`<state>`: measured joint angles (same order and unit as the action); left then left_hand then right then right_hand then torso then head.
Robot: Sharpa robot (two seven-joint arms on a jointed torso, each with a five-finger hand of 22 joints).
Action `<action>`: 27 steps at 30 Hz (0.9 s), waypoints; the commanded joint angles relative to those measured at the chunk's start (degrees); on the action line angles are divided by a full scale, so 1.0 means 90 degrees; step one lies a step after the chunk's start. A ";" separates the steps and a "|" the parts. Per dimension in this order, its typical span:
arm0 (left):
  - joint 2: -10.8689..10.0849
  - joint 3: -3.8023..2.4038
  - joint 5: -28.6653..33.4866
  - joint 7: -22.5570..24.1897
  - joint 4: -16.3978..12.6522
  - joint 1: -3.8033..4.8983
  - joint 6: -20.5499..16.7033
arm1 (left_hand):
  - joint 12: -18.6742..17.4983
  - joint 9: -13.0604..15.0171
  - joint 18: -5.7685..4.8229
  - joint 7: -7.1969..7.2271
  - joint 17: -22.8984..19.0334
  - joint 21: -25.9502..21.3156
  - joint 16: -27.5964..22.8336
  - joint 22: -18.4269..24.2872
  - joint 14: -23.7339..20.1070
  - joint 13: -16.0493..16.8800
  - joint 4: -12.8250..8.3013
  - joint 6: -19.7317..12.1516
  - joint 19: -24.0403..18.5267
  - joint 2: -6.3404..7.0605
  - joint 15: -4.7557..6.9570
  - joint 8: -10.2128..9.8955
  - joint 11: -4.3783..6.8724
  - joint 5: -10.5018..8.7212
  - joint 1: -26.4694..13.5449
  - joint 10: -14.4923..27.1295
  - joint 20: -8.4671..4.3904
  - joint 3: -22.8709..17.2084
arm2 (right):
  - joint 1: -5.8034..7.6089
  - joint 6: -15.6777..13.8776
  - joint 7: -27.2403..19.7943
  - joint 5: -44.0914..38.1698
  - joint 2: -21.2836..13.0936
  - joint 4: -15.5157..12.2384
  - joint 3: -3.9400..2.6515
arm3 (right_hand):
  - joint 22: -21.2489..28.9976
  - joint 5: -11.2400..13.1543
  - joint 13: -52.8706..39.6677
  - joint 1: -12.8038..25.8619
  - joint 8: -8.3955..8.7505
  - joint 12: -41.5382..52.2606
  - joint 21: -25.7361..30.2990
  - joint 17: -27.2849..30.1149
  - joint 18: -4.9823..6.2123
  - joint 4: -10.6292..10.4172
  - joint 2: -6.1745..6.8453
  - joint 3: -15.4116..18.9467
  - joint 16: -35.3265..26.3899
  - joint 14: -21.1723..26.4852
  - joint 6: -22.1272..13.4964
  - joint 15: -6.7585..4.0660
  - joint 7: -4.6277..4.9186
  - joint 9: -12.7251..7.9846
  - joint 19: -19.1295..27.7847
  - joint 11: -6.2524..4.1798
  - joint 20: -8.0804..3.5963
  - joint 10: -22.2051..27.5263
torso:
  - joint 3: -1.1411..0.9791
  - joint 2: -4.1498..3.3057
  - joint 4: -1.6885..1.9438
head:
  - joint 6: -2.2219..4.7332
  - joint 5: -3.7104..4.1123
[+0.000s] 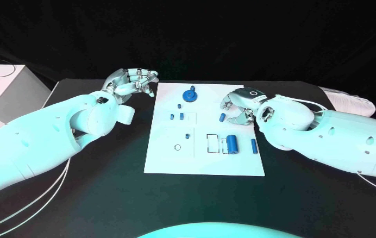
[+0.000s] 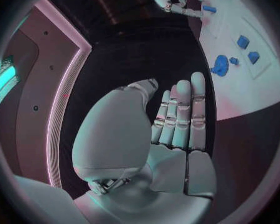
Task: Assemble the parts on the task board
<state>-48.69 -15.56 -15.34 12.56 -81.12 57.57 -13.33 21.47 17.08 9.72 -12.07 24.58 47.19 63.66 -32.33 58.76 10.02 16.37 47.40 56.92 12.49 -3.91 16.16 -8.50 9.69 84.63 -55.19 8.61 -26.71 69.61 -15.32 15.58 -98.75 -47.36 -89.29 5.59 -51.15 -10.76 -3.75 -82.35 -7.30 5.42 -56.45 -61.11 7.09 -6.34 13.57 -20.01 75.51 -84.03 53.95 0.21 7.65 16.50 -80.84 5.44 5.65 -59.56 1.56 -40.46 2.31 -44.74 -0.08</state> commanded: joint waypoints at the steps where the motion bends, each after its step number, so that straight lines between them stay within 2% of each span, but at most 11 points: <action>1: -0.0001 -0.0004 0.0000 0.0042 -0.0016 -0.0001 0.0092 | 0.0028 -0.0007 0.0090 -0.0075 -0.0008 -0.0039 -0.0030 0.0010 -0.0035 0.0005 -0.0010 -0.0052 -0.0008 0.0004 -0.0006 0.0023 0.0004 0.0011 0.0035 0.0030 0.0052 0.0030 | 0.0004 0.0267 -0.0021 -0.0081 0.0031 0.0055 -0.0001 | -0.0012 -0.0031 -0.0002 -0.0068 0.0011 0.0010 0.0013 0.0020 0.0024 -0.0042 -0.0001 -0.0004 0.0011 -0.0073 0.0044 -0.0001 -0.0006 -0.0006 -0.0046 0.0006 -0.0011 0.0020 | 0.0005 -0.0007 0.0009 | -0.0017 0.0007; 8: -0.0013 -0.0004 -0.0001 0.0038 -0.0022 -0.0002 0.0086 | 0.0028 -0.0007 0.0090 -0.0075 -0.0008 -0.0039 -0.0030 0.0010 -0.0035 0.0005 -0.0010 -0.0052 -0.0008 0.0004 -0.0006 0.0023 0.0004 0.0011 0.0035 0.0030 0.0052 0.0030 | -0.0006 0.0217 -0.0077 0.0042 0.0131 0.0084 0.0013 | -0.0054 -0.0085 -0.0009 -0.0113 -0.0004 0.0119 -0.0012 0.0050 0.0020 -0.0179 -0.0012 -0.0174 0.0003 -0.0060 0.0165 -0.0031 0.0019 -0.0025 -0.0086 -0.0032 -0.0032 -0.0180 | -0.0002 -0.0014 0.0006 | -0.0044 -0.0007; 12: -0.0012 -0.0004 -0.0002 0.0036 -0.0024 -0.0002 0.0090 | 0.0028 -0.0007 0.0090 -0.0075 -0.0008 -0.0039 -0.0030 0.0010 -0.0035 0.0005 -0.0010 -0.0052 -0.0008 0.0004 -0.0006 0.0023 0.0004 0.0011 0.0035 0.0030 0.0052 0.0030 | -0.0015 0.0190 -0.0105 0.0095 0.0180 0.0102 0.0020 | -0.0073 -0.0110 -0.0004 -0.0103 -0.0014 0.0147 -0.0021 0.0050 0.0016 -0.0254 -0.0012 -0.0293 0.0008 -0.0062 0.0224 -0.0044 0.0022 -0.0031 -0.0099 -0.0046 -0.0042 -0.0255 | 0.0001 -0.0003 0.0005 | -0.0065 -0.0011; 21: -0.0018 -0.0004 -0.0004 0.0033 -0.0026 -0.0002 0.0089 | 0.0028 -0.0007 0.0090 -0.0075 -0.0008 -0.0039 -0.0030 0.0010 -0.0035 0.0005 -0.0010 -0.0052 -0.0008 0.0004 -0.0006 0.0023 0.0004 0.0011 0.0035 0.0030 0.0052 0.0030 | -0.0040 0.0177 -0.0136 0.0162 0.0249 0.0164 0.0035 | -0.0222 -0.0126 -0.0013 -0.0067 -0.0093 0.0190 -0.0132 -0.0061 -0.0011 -0.0443 0.0077 -0.0793 0.0097 -0.0097 0.0487 -0.0060 0.0099 -0.0017 -0.0161 -0.0059 -0.0068 -0.0635 | -0.0001 0.0000 -0.0003 | -0.0098 -0.0020; 27: -0.0022 -0.0004 -0.0004 0.0028 -0.0026 -0.0002 0.0093 | 0.0028 -0.0007 0.0090 -0.0075 -0.0008 -0.0039 -0.0030 0.0010 -0.0035 0.0005 -0.0010 -0.0052 -0.0008 0.0004 -0.0006 0.0023 0.0004 0.0011 0.0035 0.0030 0.0052 0.0030 | -0.0066 0.0212 -0.0112 0.0130 0.0285 0.0203 0.0044 | -0.0361 -0.0085 -0.0036 -0.0098 -0.0219 0.0206 -0.0245 -0.0155 -0.0028 -0.0444 0.0050 -0.1136 0.0172 -0.0121 0.0743 -0.0112 0.0049 0.0047 -0.0200 -0.0129 -0.0109 -0.0975 | 0.0001 0.0004 -0.0003 | -0.0116 -0.0021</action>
<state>-48.91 -15.55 -15.34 12.53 -81.20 57.55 -13.32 21.47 17.08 9.72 -12.07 24.58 47.19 63.66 -32.28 58.76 10.02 16.37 47.40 56.92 12.49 -3.91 16.16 -8.50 9.69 84.63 -55.19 8.61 -26.72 69.16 -14.31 15.07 -97.42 -44.89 -87.54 5.93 -54.33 -11.65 -3.90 -83.10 -9.08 6.95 -58.42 -62.44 7.09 -10.32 13.73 -30.01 76.84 -83.84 60.32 -0.42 8.06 16.88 -82.28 4.41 4.61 -67.98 1.56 -40.45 2.27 -45.71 -0.26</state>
